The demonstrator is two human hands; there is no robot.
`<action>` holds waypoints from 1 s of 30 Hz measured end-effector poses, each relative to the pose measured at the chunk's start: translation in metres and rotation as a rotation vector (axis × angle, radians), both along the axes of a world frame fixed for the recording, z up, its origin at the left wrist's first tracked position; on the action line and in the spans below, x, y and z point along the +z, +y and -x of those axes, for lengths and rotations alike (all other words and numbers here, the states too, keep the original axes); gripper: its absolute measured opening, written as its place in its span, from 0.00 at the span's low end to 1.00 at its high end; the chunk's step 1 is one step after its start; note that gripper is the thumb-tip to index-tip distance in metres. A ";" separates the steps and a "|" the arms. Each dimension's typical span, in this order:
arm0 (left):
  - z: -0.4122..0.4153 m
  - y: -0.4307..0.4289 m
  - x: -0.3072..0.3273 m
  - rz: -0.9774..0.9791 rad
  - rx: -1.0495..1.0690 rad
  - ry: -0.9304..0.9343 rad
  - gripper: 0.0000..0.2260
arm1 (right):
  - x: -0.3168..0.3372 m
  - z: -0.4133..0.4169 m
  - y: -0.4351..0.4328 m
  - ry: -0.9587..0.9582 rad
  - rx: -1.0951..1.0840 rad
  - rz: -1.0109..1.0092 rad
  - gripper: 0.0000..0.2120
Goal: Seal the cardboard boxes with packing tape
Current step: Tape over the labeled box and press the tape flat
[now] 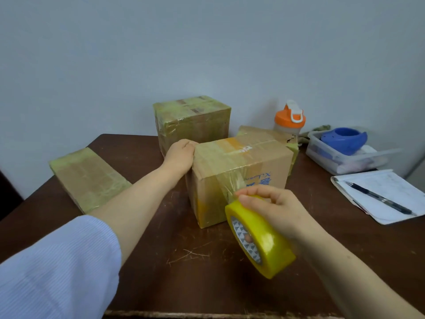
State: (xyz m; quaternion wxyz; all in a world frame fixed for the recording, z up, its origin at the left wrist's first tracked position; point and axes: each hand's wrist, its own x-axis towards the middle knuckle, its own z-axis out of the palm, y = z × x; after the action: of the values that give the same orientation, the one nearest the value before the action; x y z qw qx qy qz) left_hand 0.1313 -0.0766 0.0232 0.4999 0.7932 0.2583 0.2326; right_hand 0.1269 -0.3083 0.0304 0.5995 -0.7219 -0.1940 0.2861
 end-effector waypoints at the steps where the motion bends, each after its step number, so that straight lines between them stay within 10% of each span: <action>1: 0.001 0.001 0.005 -0.052 0.006 0.039 0.15 | -0.002 -0.003 0.003 0.017 0.006 -0.002 0.02; 6: -0.016 -0.017 0.039 -0.653 -0.034 0.264 0.22 | -0.002 -0.011 0.012 0.057 0.062 0.011 0.03; 11: -0.026 -0.043 0.021 -0.817 -0.236 0.660 0.44 | -0.001 -0.015 0.013 0.081 0.077 0.006 0.06; 19: 0.042 -0.009 0.029 -0.179 -0.554 0.430 0.54 | 0.000 -0.015 0.011 0.098 0.102 0.002 0.07; 25: 0.039 -0.002 0.017 -0.228 -0.449 0.209 0.43 | 0.025 -0.010 -0.001 0.150 0.144 -0.017 0.15; 30: 0.036 0.005 0.022 0.198 -0.483 0.150 0.29 | 0.089 -0.029 -0.012 0.131 0.302 -0.241 0.22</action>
State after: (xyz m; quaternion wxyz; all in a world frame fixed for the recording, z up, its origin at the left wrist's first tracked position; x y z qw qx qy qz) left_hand 0.0957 -0.0712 0.0455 0.5955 0.7942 0.1193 0.0210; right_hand 0.1562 -0.3199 0.1190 0.6433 -0.5874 -0.2934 0.3938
